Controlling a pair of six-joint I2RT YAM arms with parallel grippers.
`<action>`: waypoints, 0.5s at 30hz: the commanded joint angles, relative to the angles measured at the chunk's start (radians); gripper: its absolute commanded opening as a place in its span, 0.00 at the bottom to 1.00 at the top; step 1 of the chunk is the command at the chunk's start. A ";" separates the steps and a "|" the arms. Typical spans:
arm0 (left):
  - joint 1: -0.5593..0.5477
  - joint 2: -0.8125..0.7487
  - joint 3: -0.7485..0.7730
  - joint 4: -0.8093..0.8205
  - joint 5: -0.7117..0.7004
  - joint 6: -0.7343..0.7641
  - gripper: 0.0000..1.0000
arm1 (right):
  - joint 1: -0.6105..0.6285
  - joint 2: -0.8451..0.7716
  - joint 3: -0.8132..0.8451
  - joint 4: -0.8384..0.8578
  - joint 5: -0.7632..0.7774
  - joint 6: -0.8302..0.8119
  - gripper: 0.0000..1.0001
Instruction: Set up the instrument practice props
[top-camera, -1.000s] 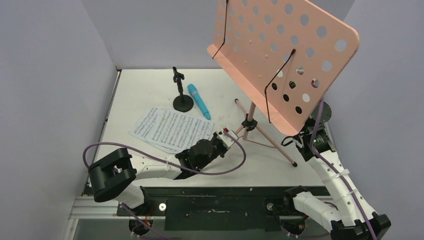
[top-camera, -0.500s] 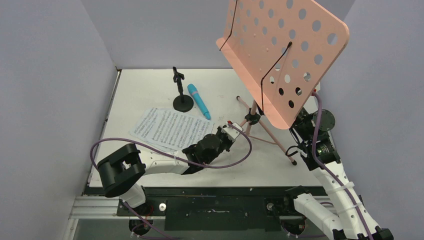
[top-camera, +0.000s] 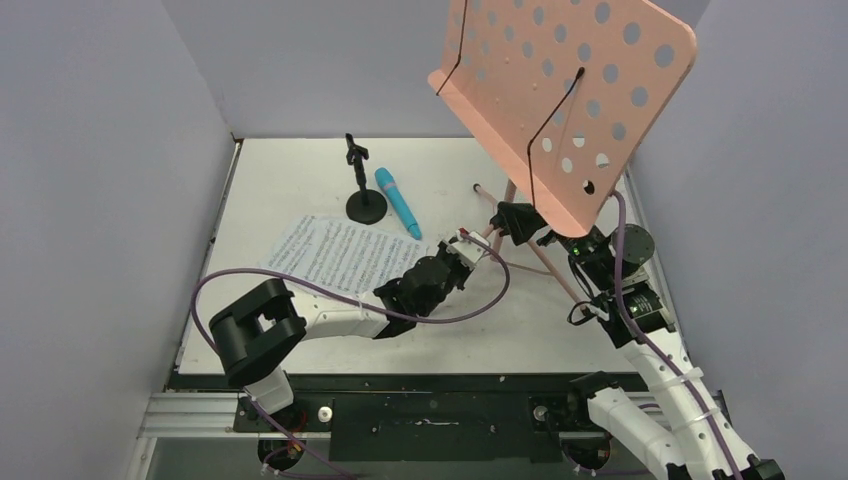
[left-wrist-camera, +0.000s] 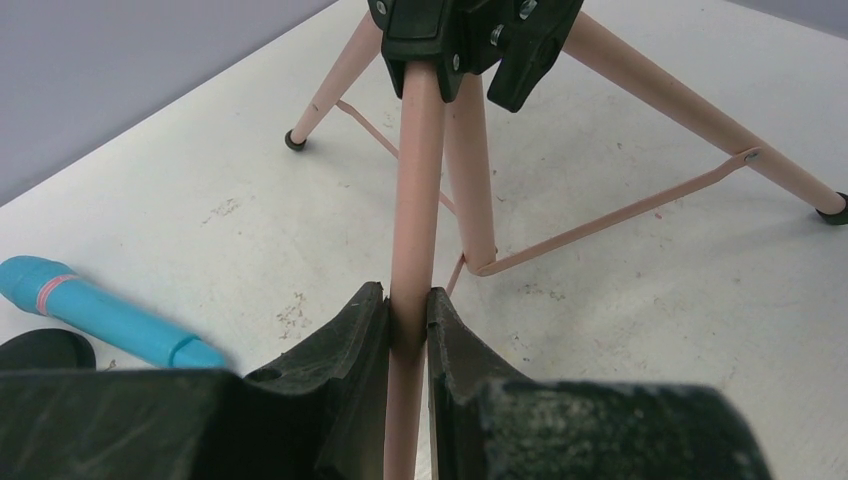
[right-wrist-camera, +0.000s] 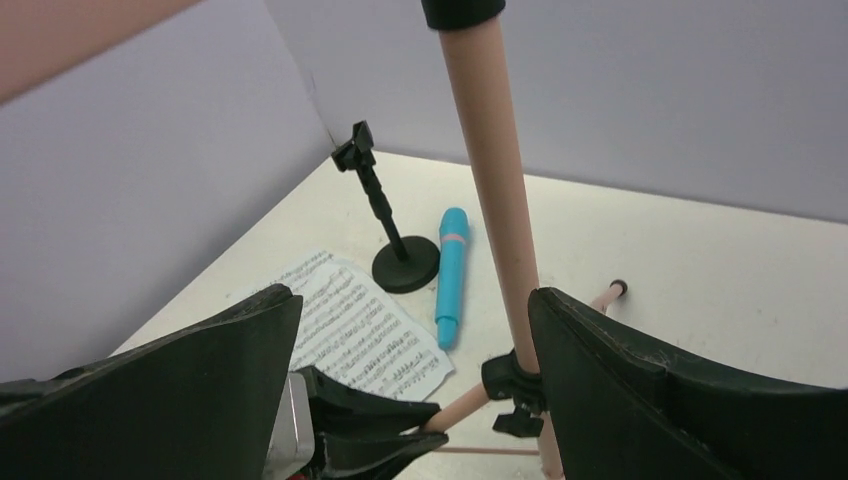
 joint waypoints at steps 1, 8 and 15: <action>0.047 0.055 0.020 -0.097 -0.093 -0.004 0.00 | 0.006 -0.045 -0.042 -0.031 0.042 0.051 0.87; 0.056 0.060 0.025 -0.109 -0.103 0.009 0.00 | 0.005 -0.059 -0.121 -0.169 0.188 0.202 0.90; 0.060 0.055 0.017 -0.116 -0.119 0.012 0.00 | 0.003 -0.022 -0.219 -0.145 0.174 0.318 0.89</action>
